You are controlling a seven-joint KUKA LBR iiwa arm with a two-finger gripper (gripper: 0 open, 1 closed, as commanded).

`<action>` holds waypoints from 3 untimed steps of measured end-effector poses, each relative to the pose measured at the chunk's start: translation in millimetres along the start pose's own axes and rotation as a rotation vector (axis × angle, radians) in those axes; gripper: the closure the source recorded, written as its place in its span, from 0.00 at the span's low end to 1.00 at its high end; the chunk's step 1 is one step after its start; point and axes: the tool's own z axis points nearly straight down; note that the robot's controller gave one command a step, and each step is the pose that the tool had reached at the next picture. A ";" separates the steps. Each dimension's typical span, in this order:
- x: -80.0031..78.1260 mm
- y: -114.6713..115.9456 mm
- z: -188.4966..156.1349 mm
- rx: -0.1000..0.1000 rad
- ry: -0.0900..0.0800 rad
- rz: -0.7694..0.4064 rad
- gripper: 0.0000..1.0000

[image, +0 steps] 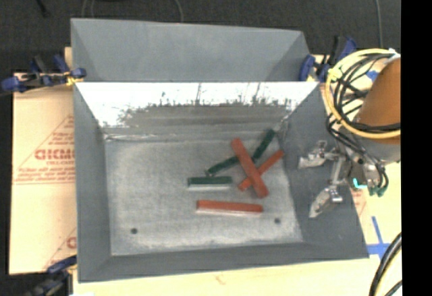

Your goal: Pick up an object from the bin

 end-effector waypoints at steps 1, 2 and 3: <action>-1.7 0.4 -3.4 0.002 -0.007 -0.003 0.00; -43.1 30.0 31.7 0.005 -0.017 -0.051 0.00; -40.9 40.5 102.4 0.000 -0.012 -0.072 0.00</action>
Offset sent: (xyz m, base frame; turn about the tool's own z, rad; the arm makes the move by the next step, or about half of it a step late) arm 0.0844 0.0714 -0.0814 -0.1167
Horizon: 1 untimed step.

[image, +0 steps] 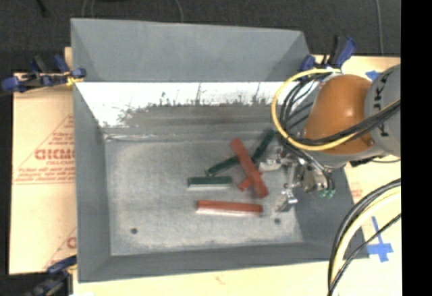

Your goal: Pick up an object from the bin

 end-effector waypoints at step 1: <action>-23.2 3.0 33.6 0.012 -0.030 -0.061 1.00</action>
Offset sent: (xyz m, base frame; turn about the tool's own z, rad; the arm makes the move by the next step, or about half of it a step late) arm 0.0000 0.0000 0.0000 0.0000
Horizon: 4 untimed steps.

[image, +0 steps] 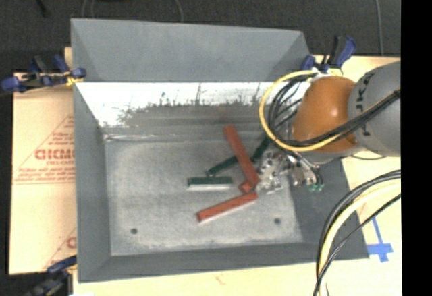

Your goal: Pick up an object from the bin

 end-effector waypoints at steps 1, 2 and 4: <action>8.1 1.4 4.4 -0.007 0.032 -0.003 0.00; 7.2 1.6 4.3 -0.007 0.029 -0.004 0.00; 54.2 65.9 2.1 -0.002 0.030 -0.273 1.00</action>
Offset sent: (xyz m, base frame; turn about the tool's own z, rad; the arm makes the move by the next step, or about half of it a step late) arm 0.0000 0.0000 0.0000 0.0000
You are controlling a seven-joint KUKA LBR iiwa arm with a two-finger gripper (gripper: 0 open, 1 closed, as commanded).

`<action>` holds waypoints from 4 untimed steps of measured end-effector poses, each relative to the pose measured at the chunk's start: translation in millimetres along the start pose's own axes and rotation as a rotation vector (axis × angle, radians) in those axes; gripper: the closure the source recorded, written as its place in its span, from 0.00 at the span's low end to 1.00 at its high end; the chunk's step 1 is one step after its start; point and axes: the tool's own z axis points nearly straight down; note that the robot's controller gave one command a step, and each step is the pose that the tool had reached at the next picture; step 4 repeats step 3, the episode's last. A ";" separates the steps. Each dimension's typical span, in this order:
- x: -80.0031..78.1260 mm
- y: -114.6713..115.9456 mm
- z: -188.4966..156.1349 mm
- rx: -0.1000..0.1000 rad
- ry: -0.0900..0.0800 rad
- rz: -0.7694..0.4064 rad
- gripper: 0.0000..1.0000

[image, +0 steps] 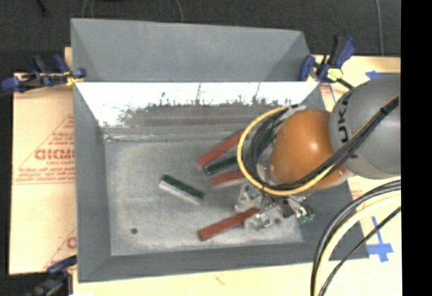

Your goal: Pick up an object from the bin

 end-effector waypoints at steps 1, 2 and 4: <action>-2.9 5.9 -98.3 -0.016 0.001 -0.040 1.00; -2.8 5.7 -98.3 -0.016 0.001 -0.040 1.00; -1.6 11.1 -133.9 -0.017 0.002 -0.066 1.00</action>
Offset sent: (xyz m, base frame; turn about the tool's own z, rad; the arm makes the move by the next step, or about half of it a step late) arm 0.0000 0.0000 0.0000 0.0000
